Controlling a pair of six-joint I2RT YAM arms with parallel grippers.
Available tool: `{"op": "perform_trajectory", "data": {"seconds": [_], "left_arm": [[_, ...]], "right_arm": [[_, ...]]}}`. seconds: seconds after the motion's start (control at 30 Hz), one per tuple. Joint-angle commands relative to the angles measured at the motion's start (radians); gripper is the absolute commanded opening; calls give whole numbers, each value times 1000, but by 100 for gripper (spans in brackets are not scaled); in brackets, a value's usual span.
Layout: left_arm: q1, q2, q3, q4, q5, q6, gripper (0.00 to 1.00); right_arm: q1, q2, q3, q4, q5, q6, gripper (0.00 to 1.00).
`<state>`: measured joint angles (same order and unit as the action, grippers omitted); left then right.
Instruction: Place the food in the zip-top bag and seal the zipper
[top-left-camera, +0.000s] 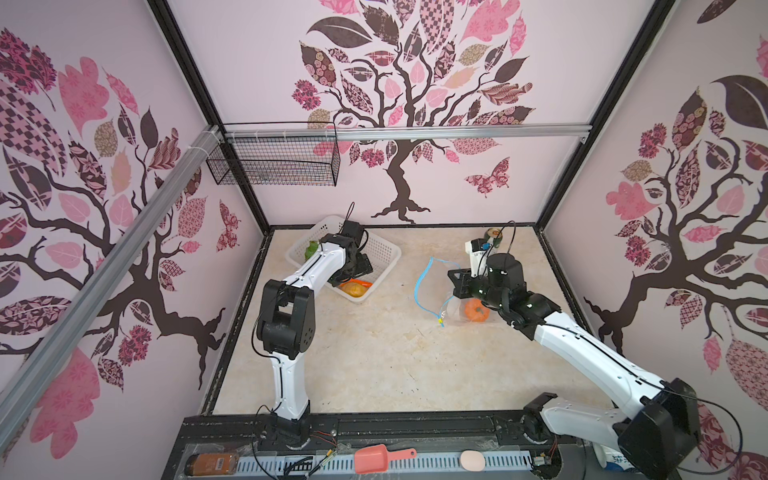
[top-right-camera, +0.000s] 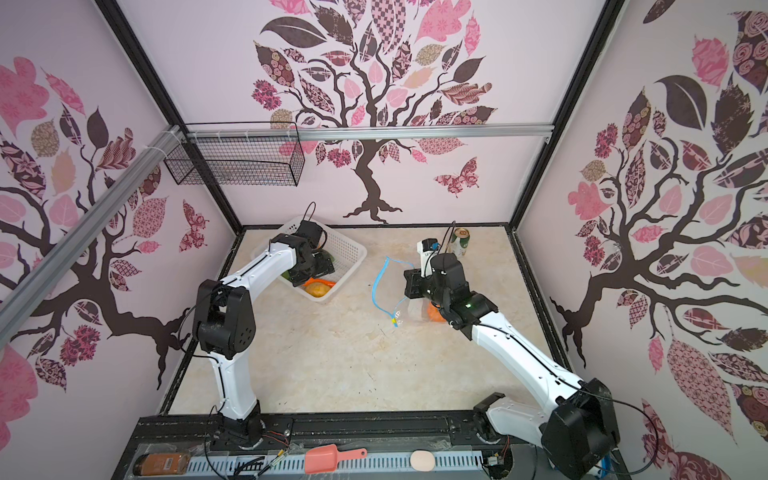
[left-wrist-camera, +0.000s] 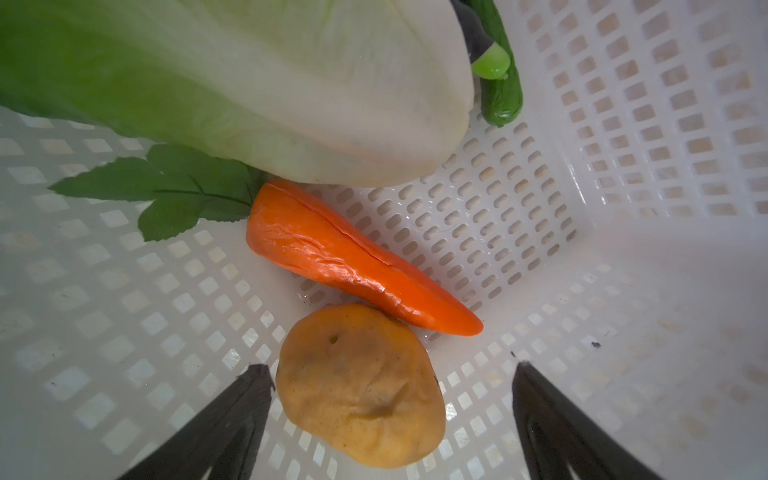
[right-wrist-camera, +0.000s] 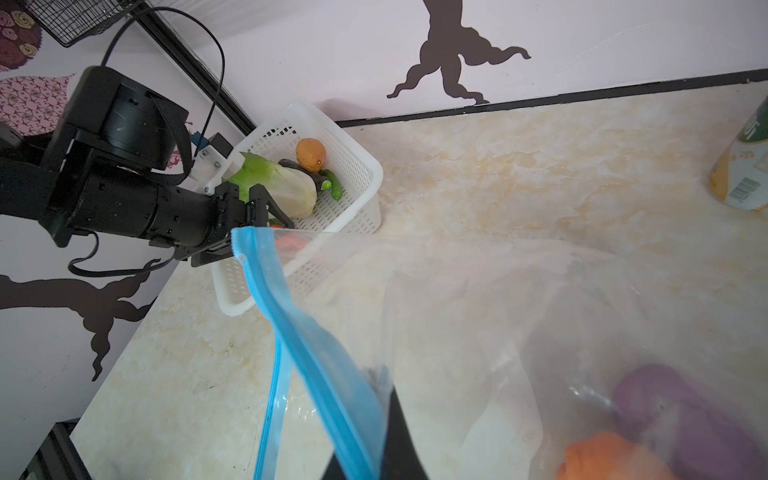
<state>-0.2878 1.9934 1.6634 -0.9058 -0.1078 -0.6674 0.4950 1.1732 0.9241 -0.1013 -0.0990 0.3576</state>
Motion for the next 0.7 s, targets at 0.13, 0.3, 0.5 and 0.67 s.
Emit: {"op": "perform_trajectory", "data": {"seconds": [0.13, 0.3, 0.5, 0.67], "left_arm": [[-2, 75, 12, 31, 45, -77, 93], [-4, 129, 25, 28, 89, -69, 93], [-20, 164, 50, 42, 119, -46, 92], [-46, 190, 103, 35, 122, -24, 92]], "right_arm": [[-4, -9, -7, -11, 17, -18, 0], [-3, -17, -8, -15, 31, -23, 0], [-4, -24, -11, -20, 40, -21, 0], [-3, -24, -11, -23, 42, -22, 0]]}}
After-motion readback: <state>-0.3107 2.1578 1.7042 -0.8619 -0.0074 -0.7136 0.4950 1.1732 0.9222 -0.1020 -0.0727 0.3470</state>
